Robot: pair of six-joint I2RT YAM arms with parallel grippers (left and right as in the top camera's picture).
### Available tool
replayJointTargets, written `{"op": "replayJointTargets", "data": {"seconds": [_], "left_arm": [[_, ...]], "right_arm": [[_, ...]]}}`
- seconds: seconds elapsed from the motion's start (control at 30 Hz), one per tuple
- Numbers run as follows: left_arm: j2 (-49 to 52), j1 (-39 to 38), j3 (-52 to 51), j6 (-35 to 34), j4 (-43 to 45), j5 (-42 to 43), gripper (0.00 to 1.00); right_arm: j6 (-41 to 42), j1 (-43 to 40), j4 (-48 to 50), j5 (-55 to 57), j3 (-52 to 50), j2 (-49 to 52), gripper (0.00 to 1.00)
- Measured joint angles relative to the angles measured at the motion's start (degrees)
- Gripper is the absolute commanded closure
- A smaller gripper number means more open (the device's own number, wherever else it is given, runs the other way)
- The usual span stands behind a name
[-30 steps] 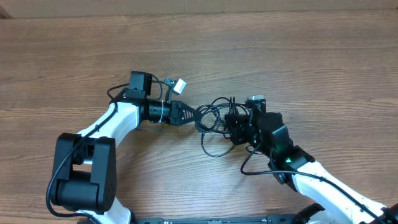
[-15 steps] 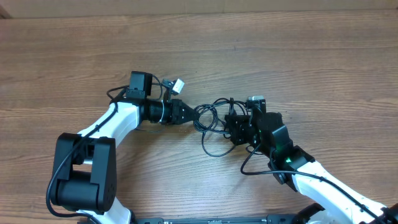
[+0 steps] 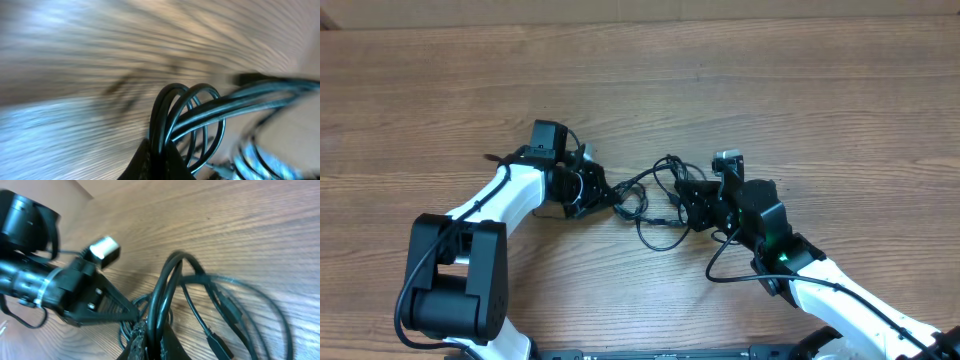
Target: Untangle cables
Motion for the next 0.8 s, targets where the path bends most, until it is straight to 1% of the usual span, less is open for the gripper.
{"op": "replayJointTargets", "data": {"seconds": [0.07,0.23,0.8], "left_arm": [[0.00,-0.02,0.00,-2.62,-1.55,-3.32,0.96],[0.00,-0.02,0.00,-5.51,-2.60,-7.96,0.96],[0.00,-0.02,0.02,-6.78,-4.48,-13.55,0.96]], "right_arm": [[0.02,0.00,1.22,-0.98,0.00,0.00,0.96],[0.02,0.02,3.58,-2.67,0.00,0.00,0.96],[0.02,0.02,5.99,-3.56,0.00,-0.02,0.96]]}}
